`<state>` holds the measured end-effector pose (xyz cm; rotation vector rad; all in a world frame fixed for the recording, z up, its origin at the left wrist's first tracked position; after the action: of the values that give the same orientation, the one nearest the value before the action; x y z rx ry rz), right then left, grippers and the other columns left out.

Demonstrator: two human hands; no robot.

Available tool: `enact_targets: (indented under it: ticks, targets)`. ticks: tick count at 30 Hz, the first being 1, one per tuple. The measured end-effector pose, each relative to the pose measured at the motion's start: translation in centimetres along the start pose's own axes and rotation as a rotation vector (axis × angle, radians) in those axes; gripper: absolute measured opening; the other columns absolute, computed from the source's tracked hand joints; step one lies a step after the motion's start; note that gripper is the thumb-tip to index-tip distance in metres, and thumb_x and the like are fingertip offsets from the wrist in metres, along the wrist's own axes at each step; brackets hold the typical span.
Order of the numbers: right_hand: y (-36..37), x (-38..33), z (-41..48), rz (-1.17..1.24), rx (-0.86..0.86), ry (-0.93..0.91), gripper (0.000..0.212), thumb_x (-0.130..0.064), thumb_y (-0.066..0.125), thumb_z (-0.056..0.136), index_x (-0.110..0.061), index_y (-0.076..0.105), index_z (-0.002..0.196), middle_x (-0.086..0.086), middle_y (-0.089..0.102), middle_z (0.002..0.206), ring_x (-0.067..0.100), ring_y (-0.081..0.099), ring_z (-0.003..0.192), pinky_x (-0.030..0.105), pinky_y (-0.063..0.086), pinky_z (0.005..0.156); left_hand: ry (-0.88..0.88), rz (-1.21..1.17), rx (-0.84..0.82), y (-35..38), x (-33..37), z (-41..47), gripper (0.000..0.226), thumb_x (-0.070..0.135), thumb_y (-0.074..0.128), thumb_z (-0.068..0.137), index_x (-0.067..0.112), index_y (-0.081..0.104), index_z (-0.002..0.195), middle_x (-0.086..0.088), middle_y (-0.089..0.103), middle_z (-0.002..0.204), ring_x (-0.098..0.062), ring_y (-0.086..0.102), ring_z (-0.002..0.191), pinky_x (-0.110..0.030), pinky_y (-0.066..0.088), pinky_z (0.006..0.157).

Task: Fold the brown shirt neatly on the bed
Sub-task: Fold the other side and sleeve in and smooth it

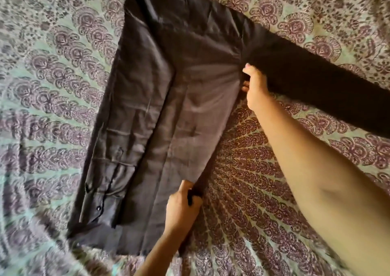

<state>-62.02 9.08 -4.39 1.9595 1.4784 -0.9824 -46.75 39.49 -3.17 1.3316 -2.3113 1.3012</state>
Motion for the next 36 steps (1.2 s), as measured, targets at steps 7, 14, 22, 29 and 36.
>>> enact_targets:
  ticks: [7,14,22,29,36]
  targets:
    - [9.2,0.7,-4.1,-0.476,-0.076,-0.402,0.039,-0.028,0.046,0.094,-0.001,0.053,0.121,0.015,0.043,0.133,0.023,0.044,0.120,0.027,0.031,0.099,-0.057,-0.200,0.185,-4.3,-6.2,-2.2,0.039,-0.003,0.054,0.081,0.032,0.036,0.074,0.004,0.040,0.048,-0.012,0.037,0.042,-0.021,0.025,0.042]
    - [17.2,4.7,-6.0,-0.573,-0.273,-0.248,0.051,-0.029,0.051,0.091,0.004,0.045,0.129,0.014,0.040,0.140,0.029,0.041,0.126,0.036,0.033,0.107,-0.138,-0.090,0.281,-6.2,-11.5,-2.4,0.025,0.007,0.056,0.087,0.025,0.063,0.103,0.007,0.062,0.100,-0.011,0.060,0.084,-0.028,0.047,0.068]
    - [14.4,6.5,-5.5,-0.583,-0.333,-0.229,0.042,-0.022,0.052,0.088,-0.014,0.053,0.129,0.011,0.054,0.131,0.022,0.054,0.118,0.034,0.044,0.101,-0.303,0.275,0.173,-7.0,-11.3,-2.1,0.024,0.023,0.054,0.088,0.033,0.056,0.110,0.002,0.049,0.109,-0.022,0.061,0.088,-0.031,0.044,0.061]
    - [4.7,5.4,-3.9,-0.428,-0.047,-0.215,0.025,-0.006,0.049,0.087,-0.004,0.067,0.104,0.004,0.065,0.090,0.010,0.062,0.073,0.009,0.042,0.055,-0.139,0.479,0.181,-9.4,-4.7,1.6,0.021,0.023,0.057,0.084,0.027,0.062,0.104,-0.002,0.052,0.107,-0.024,0.057,0.099,-0.035,0.048,0.068]
    - [-10.5,3.3,-1.8,-0.378,0.392,-0.182,0.023,-0.009,0.052,0.086,-0.009,0.067,0.104,0.013,0.067,0.107,0.027,0.062,0.098,0.032,0.047,0.083,0.166,0.438,0.150,-5.5,9.9,9.5,0.024,0.032,0.058,0.084,0.029,0.062,0.107,-0.001,0.061,0.111,-0.026,0.061,0.100,-0.033,0.047,0.073]
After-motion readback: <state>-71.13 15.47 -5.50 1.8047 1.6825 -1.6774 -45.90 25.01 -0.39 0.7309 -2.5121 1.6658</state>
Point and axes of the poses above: each hand's wrist, its own z-axis towards the middle knuckle, its own y-axis out of the palm, x = y × z, the point moved 4 cm from there along z, towards the middle knuckle
